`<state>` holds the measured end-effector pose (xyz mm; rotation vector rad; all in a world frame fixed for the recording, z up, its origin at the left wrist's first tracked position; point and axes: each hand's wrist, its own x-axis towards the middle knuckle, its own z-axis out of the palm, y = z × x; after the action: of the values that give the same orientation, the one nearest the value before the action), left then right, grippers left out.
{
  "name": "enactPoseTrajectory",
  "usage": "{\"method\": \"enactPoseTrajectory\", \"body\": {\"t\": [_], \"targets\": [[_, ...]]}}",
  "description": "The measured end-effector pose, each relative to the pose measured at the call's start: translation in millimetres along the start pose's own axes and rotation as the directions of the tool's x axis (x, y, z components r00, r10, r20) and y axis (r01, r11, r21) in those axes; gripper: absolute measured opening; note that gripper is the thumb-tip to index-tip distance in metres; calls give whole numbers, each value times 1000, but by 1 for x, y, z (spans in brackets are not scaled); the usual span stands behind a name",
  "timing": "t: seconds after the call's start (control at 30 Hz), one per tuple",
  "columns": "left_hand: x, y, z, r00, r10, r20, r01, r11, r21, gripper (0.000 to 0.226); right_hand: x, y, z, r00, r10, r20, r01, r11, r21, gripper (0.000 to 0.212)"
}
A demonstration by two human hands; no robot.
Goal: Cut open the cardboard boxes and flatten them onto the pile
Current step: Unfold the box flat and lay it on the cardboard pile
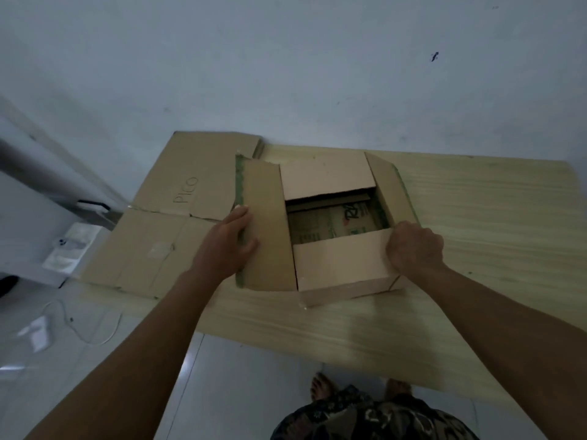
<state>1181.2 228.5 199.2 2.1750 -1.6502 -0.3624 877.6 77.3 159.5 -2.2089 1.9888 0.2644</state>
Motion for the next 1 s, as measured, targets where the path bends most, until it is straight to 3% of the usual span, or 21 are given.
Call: {"method": "enactPoseTrajectory", "body": {"t": [0.13, 0.23, 0.33, 0.43, 0.57, 0.7, 0.77, 0.87, 1.0], "targets": [[4, 6, 25, 963, -193, 190, 185, 981, 58, 81, -5, -6, 0, 1000, -5, -24, 5, 999, 31, 29], [15, 23, 57, 921, -349, 174, 348, 937, 37, 98, -6, -6, 2, 998, 27, -60, -20, 993, 120, 30], [27, 39, 79, 873, -477, 103, 485, 871, -79, 103, -1, -4, 9, 995, 69, -69, -37, 920, 390, 32], [37, 44, 93, 847, -532, 20, 532, 844, -66, 96, 9, -7, 13, 987, 161, 25, -144, 788, 599, 57], [50, 46, 100, 815, -579, -4, 574, 810, -116, 78, 28, -20, 11, 965, 198, 170, -261, 772, 580, 85], [61, 47, 106, 773, -632, 62, 632, 758, -162, 45, 46, -27, 5, 928, 199, 316, -342, 794, 503, 80], [63, 46, 110, 769, -637, 59, 634, 747, -198, 31, 54, -24, 8, 927, 210, 311, -355, 758, 547, 73], [65, 45, 115, 774, -629, 77, 617, 720, -318, 27, 58, -21, 15, 951, 183, 250, -305, 702, 643, 64], [78, 33, 114, 752, -629, 198, 623, 579, -525, 21, 58, -23, 19, 953, 220, 211, -304, 669, 679, 55]]}}
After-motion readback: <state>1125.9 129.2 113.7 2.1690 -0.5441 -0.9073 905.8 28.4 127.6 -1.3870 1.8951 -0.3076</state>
